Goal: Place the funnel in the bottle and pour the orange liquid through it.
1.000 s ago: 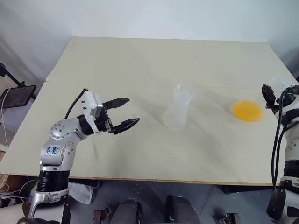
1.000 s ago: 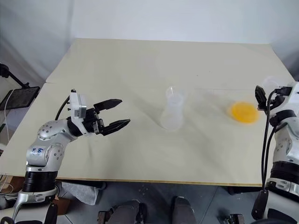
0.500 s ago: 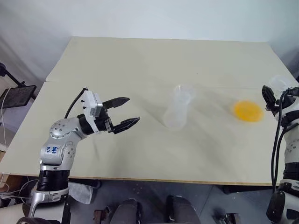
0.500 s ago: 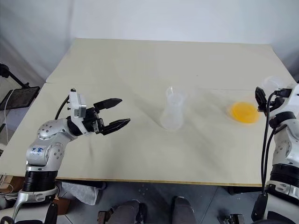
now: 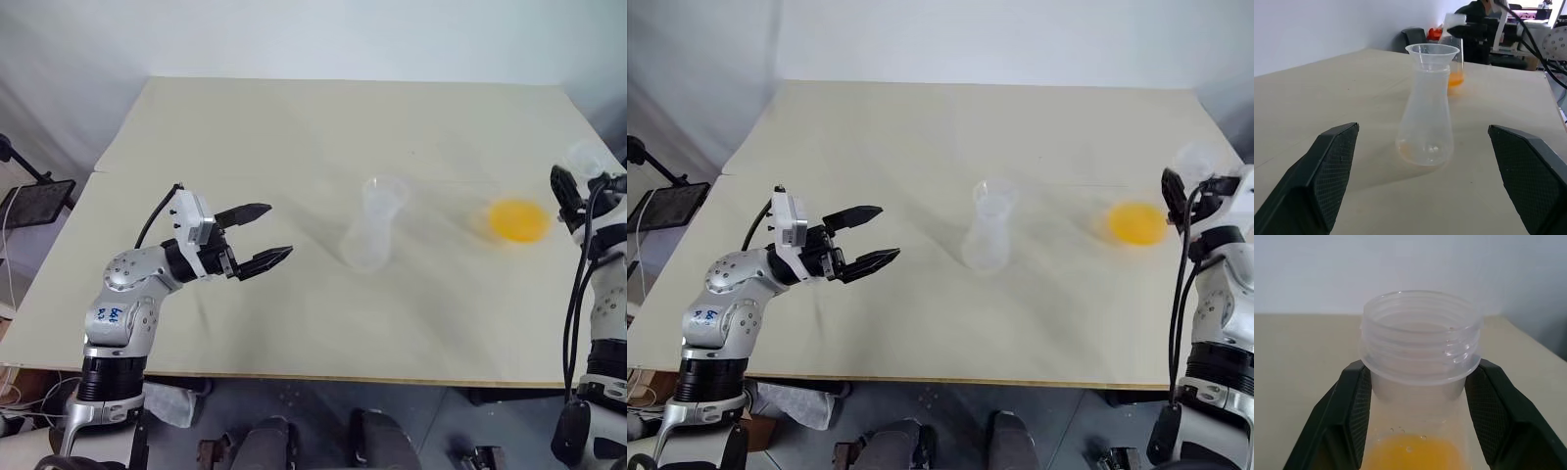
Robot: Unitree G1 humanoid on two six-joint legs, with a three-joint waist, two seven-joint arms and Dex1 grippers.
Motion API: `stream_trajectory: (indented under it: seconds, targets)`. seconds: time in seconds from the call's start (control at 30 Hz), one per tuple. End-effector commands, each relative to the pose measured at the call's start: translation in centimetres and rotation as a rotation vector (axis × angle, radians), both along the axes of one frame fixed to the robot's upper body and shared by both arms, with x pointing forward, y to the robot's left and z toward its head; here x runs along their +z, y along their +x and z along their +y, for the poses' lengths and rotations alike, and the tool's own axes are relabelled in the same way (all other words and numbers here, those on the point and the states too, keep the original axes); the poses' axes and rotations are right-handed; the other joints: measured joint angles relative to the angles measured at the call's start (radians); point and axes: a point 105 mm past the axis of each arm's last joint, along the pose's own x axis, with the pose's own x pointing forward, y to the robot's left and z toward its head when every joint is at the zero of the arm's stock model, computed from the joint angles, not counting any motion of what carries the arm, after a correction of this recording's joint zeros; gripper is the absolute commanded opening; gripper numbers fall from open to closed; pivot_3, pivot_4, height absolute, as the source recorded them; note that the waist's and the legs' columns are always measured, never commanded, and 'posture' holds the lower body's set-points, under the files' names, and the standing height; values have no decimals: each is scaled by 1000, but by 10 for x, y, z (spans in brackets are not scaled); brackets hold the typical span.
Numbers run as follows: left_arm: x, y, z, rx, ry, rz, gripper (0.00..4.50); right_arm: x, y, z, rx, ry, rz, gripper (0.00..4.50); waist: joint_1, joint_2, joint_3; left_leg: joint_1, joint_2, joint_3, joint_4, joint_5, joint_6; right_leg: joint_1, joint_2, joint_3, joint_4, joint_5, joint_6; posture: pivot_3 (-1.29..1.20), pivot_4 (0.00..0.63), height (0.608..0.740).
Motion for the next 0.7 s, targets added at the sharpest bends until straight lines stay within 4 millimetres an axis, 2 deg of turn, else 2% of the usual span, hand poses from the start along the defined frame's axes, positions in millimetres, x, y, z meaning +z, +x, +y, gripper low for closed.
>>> stream_trajectory:
  seconds: [0.03, 0.13, 0.23, 0.3, 0.43, 0.7]
  targets:
    - [8, -2, 3, 1, -3, -42, 4500, 40, -3, 45, 122, -118, -28, 2392, -4, 0, 0, 0, 0, 0, 0, 0, 0, 0, -1, 0, 0, 0, 0, 0, 150, 740]
    - [7, -1, 3, 1, -3, -39, 4500, 47, -4, 67, 140, -191, 22, 2392, -1, 0, 0, 0, 2, 0, -1, 0, -1, -1, -1, 0, 0, 0, 0, 0, 150, 740]
    - [7, -1, 2, 0, -3, -36, 4500, 55, -8, 85, 157, -220, -4, 2392, 7, 0, 0, -1, 0, -1, 0, 0, -1, -1, -1, -1, 0, 0, 0, 0, 150, 740]
    - [6, -1, 1, -1, -4, -36, 4500, 57, -11, 96, 150, -300, -27, 2392, 10, 0, 0, -1, -1, -2, 0, 0, -1, -1, -1, -1, -1, 0, 0, 0, 150, 740]
    - [6, -1, 0, -3, -6, -36, 4500, 51, -19, 121, 190, -458, -49, 2392, 11, 0, 0, -2, -1, -2, -1, 0, -1, -1, 0, -2, -1, 0, 0, 0, 150, 740]
    - [6, 1, -2, -5, -12, -40, 4500, 41, -28, 144, 148, -788, -149, 2392, 6, 0, 0, -2, -1, -1, -1, 0, -1, -1, 1, -3, -1, 0, 0, 0, 150, 740]
